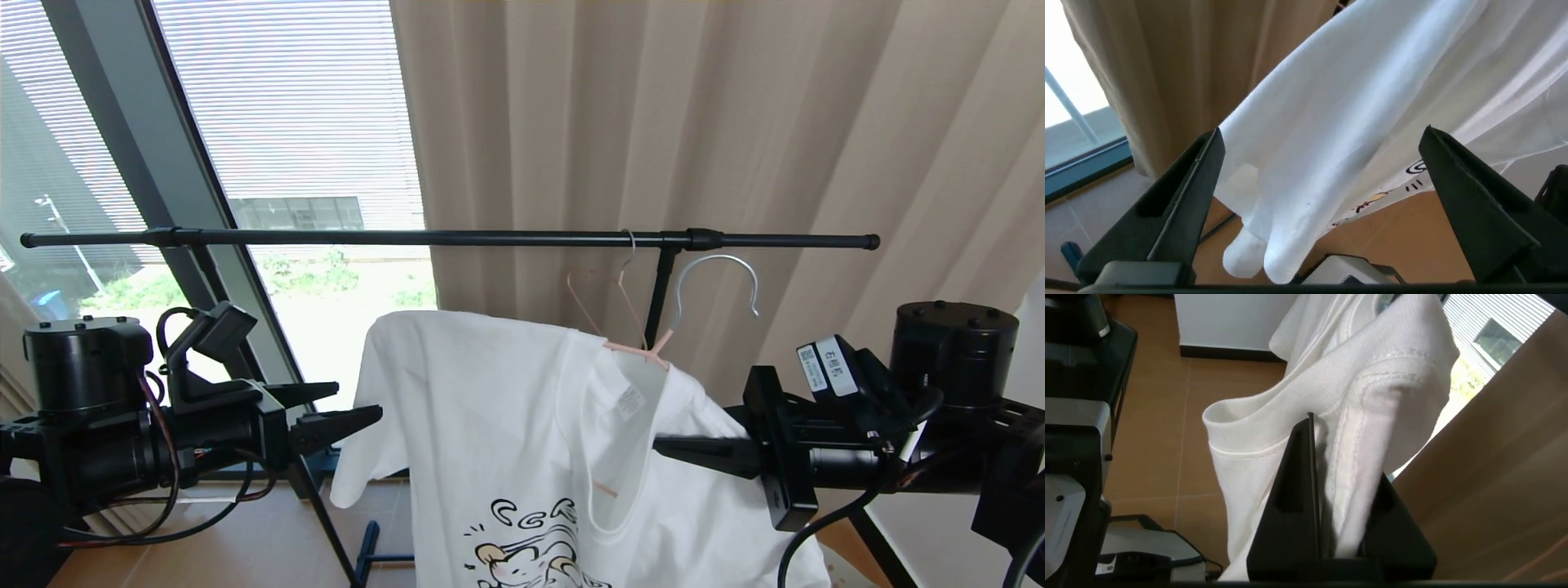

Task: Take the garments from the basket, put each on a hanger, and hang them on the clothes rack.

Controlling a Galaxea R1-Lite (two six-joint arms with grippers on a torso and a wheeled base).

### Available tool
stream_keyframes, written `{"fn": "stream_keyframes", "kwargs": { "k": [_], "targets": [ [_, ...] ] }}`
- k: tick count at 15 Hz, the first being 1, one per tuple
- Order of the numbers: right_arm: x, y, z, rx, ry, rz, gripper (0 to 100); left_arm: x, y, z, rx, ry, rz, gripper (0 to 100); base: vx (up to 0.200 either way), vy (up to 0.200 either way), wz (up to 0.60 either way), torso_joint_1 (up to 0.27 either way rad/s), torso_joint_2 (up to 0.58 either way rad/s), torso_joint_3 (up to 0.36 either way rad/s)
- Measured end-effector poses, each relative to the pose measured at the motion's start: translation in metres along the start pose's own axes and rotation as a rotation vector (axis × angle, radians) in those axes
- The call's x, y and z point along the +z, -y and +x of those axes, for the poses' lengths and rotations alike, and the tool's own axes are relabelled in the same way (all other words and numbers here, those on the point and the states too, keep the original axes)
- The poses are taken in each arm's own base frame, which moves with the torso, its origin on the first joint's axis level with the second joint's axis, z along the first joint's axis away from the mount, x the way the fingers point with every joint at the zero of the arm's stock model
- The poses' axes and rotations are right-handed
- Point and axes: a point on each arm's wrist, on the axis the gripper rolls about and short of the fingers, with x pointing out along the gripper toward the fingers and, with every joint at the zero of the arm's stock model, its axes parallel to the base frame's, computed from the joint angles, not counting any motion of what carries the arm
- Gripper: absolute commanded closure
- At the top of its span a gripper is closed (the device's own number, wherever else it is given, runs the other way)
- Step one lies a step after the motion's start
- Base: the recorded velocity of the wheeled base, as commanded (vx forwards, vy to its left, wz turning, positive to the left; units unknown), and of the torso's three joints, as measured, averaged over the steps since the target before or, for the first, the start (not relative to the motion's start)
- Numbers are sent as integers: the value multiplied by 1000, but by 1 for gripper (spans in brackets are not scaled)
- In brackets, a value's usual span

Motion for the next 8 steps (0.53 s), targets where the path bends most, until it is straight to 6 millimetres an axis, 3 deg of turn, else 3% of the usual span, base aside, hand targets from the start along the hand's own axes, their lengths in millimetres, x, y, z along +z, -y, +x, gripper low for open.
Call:
{"fn": "stream_keyframes", "kwargs": {
  "k": [3,4,8],
  "targets": [
    [1,-2,1,7,2,-2,100,0,-2,3,1,3,2,0,0,0,0,0,0,0],
    [1,-2,1,8,2,-3,100,0,-3,4,12,10,8,100,0,0,0,0,0,0],
    [1,-2,1,8,2,-2,100,-4,-3,5,26,5,5,100,0,0,0,0,0,0]
  ]
}}
